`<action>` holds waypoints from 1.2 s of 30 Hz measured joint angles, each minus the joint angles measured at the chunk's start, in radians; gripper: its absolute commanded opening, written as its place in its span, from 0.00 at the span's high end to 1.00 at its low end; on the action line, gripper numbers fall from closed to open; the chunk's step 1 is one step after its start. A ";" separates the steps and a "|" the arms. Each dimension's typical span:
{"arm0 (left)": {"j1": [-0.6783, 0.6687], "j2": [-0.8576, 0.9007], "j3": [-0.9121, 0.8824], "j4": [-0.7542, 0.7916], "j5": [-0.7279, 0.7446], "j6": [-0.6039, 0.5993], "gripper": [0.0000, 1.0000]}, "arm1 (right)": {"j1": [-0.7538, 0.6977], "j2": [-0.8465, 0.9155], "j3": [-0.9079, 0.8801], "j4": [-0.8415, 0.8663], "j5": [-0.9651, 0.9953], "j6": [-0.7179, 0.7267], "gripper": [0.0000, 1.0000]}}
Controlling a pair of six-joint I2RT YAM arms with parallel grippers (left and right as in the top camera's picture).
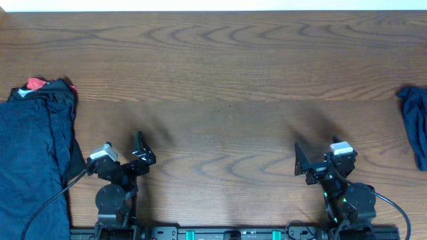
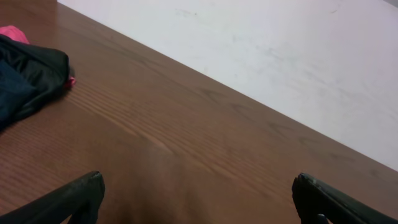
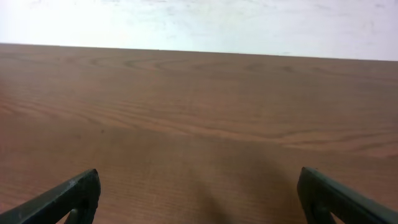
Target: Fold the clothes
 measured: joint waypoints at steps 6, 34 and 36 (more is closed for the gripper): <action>0.000 0.000 0.000 0.000 0.000 0.000 0.02 | 0.000 0.000 0.000 0.000 0.000 0.000 0.01; 0.000 0.000 0.000 0.000 0.000 0.000 0.02 | 0.000 0.000 0.000 0.000 0.000 0.000 0.01; 0.000 0.000 0.000 0.000 -0.004 0.016 0.02 | 0.000 0.000 0.000 0.000 0.000 0.000 0.01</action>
